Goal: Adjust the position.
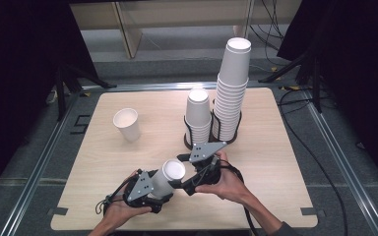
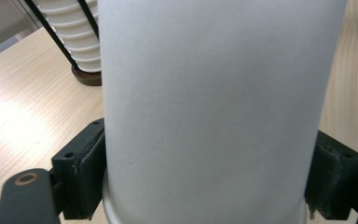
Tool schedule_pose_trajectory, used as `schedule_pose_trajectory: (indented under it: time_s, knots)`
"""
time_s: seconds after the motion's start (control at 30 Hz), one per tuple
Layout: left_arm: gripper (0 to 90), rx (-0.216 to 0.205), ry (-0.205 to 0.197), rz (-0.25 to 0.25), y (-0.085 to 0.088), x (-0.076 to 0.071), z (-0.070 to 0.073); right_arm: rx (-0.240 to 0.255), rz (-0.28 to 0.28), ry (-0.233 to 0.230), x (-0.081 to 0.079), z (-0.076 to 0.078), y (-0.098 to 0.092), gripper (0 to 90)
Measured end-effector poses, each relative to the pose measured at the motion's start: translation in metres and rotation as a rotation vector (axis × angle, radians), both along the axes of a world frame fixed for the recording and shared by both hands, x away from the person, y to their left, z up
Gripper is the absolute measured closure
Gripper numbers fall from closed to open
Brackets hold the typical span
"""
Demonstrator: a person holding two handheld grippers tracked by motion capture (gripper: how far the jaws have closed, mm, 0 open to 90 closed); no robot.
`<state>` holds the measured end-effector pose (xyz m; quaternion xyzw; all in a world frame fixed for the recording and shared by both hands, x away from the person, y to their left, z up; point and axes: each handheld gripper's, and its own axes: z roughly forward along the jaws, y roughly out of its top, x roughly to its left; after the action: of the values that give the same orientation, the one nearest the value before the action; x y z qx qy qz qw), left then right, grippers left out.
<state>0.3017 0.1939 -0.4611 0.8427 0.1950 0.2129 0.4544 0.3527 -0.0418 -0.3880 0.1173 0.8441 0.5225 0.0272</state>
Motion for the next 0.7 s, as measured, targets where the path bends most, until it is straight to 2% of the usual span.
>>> schedule_pose_trajectory:
  time_s: [0.1, 0.17, 0.23, 0.27, 0.33, 0.37, 0.4, 0.43, 0.5, 0.57, 0.6, 0.63, 0.7]
  knots:
    - [15.4, 0.010, 0.007, -0.013, -0.001, 0.000, 0.000, -0.028, 0.007, -0.005, 0.000, 0.001, 0.000, 15.4]
    - [15.4, 0.058, 0.015, -0.027, -0.002, -0.001, 0.001, -0.042, 0.011, 0.002, -0.001, 0.001, 0.001, 15.5]
    - [15.4, 0.058, 0.013, -0.023, -0.003, -0.002, 0.001, -0.061, 0.029, 0.012, -0.002, 0.001, 0.002, 15.8]
    - [15.5, 0.081, 0.020, -0.038, -0.004, -0.002, 0.002, -0.073, 0.028, 0.009, -0.002, 0.001, 0.003, 15.8]
    - [15.5, 0.072, 0.018, -0.040, -0.005, -0.003, 0.002, -0.078, 0.031, 0.012, -0.002, 0.001, 0.003, 15.8]
    - [15.5, 0.098, 0.015, -0.047, -0.005, -0.003, 0.003, -0.081, 0.036, 0.015, -0.003, 0.000, 0.004, 15.8]
    - [15.5, 0.091, 0.012, -0.051, -0.006, -0.003, 0.003, -0.096, 0.044, 0.019, -0.003, 0.000, 0.005, 15.8]
    - [15.4, 0.122, 0.003, -0.063, -0.006, -0.004, 0.005, -0.104, 0.049, 0.020, -0.003, -0.001, 0.006, 15.8]
    - [15.4, 0.116, 0.002, -0.056, -0.007, -0.005, 0.005, -0.113, 0.055, 0.022, -0.003, -0.001, 0.006, 15.8]
    - [15.3, 0.168, -0.009, -0.072, -0.006, -0.004, 0.006, -0.133, 0.067, 0.024, -0.004, -0.002, 0.008, 16.3]
    - [15.3, 0.168, -0.009, -0.072, -0.006, -0.004, 0.006, -0.139, 0.066, 0.023, -0.004, -0.002, 0.009, 16.5]
    - [15.3, 0.192, -0.010, -0.075, -0.006, -0.005, 0.007, -0.143, 0.067, 0.022, -0.004, -0.003, 0.009, 16.6]
    - [15.3, 0.178, -0.012, -0.079, -0.007, -0.005, 0.006, -0.153, 0.072, 0.027, -0.004, -0.003, 0.010, 16.8]
